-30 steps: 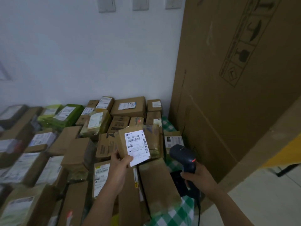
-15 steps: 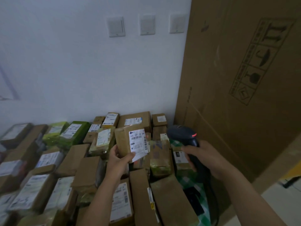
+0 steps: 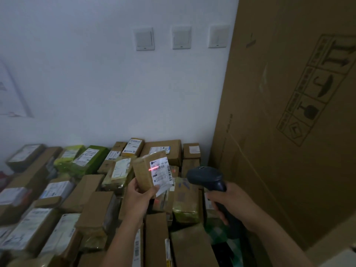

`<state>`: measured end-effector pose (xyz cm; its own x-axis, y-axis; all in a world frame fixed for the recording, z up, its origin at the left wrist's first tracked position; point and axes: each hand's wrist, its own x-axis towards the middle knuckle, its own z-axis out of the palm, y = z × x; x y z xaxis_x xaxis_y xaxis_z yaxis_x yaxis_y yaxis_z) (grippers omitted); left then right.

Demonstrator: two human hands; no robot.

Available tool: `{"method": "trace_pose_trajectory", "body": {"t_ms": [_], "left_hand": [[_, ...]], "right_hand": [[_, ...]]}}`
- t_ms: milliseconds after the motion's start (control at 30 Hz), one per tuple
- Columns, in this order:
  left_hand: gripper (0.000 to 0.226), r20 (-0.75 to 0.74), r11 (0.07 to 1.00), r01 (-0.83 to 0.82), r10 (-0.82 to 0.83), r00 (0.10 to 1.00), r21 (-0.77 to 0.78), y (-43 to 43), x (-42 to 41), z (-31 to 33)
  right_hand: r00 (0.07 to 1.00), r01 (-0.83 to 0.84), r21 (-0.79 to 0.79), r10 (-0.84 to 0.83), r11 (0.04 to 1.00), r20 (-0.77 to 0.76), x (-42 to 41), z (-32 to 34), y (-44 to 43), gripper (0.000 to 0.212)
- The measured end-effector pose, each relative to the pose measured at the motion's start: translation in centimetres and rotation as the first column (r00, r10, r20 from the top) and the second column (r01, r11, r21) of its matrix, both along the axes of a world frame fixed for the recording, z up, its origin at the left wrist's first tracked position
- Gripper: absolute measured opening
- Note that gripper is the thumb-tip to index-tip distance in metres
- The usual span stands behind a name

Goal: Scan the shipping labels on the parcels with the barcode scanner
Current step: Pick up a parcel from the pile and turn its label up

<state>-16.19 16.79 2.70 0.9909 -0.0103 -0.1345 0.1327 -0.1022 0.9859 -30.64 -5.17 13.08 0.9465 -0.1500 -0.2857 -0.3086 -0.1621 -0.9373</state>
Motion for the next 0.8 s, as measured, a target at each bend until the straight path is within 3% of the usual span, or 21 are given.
{"method": "trace_pose_trajectory", "body": {"t_ms": [500, 633, 800], "left_hand": [[0.091, -0.074, 0.998, -0.058, 0.057, 0.996, -0.008, -1.7, 1.2, -1.3], [0.066, -0.085, 0.999, -0.010, 0.013, 0.996, 0.033, -2.2, 2.1, -2.2], [0.056, -0.213, 0.999, -0.028, 0.035, 0.976, 0.033, -3.7, 4.1, -3.6]], "right_hand": [[0.993, -0.115, -0.035, 0.114, 0.993, -0.022, 3.5, -1.0, -2.6, 0.025], [0.998, -0.066, -0.014, 0.066, 0.998, 0.015, 4.7, -0.7, -3.6, 0.021], [0.992, 0.086, 0.033, -0.088, 0.996, 0.090, 8.3, -0.1, -5.7, 0.025]]}}
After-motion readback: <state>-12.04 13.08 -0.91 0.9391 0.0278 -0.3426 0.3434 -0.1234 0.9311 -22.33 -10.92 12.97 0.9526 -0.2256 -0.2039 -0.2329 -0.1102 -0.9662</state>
